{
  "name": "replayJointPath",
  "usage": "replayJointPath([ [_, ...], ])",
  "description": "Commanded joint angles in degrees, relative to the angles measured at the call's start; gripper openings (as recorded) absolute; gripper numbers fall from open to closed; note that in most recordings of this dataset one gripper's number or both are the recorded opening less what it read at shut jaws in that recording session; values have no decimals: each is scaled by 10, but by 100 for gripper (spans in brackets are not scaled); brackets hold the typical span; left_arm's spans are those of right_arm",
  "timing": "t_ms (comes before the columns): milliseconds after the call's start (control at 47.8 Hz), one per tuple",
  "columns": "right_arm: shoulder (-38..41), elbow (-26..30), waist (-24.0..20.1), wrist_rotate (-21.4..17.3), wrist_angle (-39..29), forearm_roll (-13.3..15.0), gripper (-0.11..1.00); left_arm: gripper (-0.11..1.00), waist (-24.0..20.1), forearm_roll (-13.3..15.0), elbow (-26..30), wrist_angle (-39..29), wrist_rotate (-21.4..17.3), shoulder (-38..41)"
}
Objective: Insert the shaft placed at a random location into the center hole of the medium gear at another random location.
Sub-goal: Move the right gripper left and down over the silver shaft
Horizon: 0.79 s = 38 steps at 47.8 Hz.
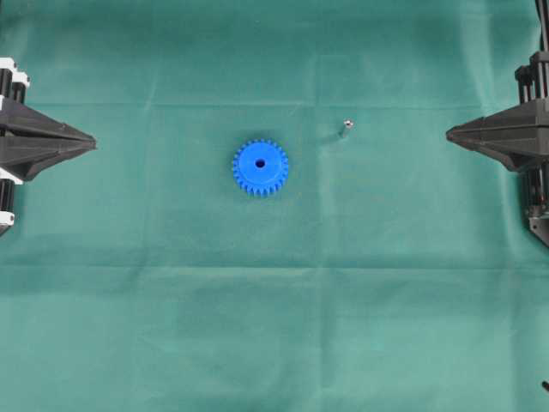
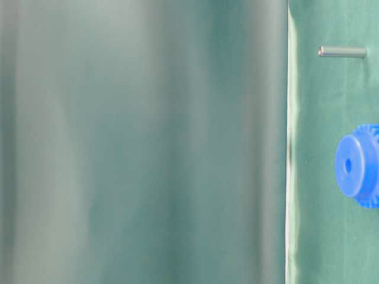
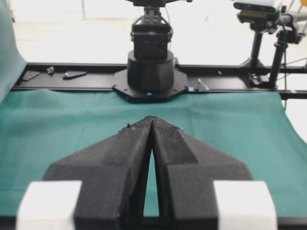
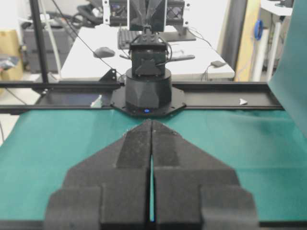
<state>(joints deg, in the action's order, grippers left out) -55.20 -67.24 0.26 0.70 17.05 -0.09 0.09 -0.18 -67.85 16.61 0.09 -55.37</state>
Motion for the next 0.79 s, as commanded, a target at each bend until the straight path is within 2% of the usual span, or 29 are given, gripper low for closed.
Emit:
replayJointPath([
  [0, 3, 8, -1, -4, -5, 2, 1, 0, -3, -4, 21, 0, 3, 3],
  [209, 21, 16, 4, -8, -55, 0, 1, 0, -3, -5, 21, -1, 3, 2],
  [377, 45, 12, 11, -6, -54, 0, 1, 0, -3, -5, 21, -2, 3, 4],
  [628, 124, 5, 62, -6, -31, 0, 2, 0, -3, -5, 20, -6, 3, 4],
  [690, 156, 6, 75, -6, -15, 0, 8, 0, -3, -5, 20, -8, 3, 4],
  [774, 195, 8, 91, -6, 1, 0, 28, 0, -3, -5, 20, -8, 3, 4],
])
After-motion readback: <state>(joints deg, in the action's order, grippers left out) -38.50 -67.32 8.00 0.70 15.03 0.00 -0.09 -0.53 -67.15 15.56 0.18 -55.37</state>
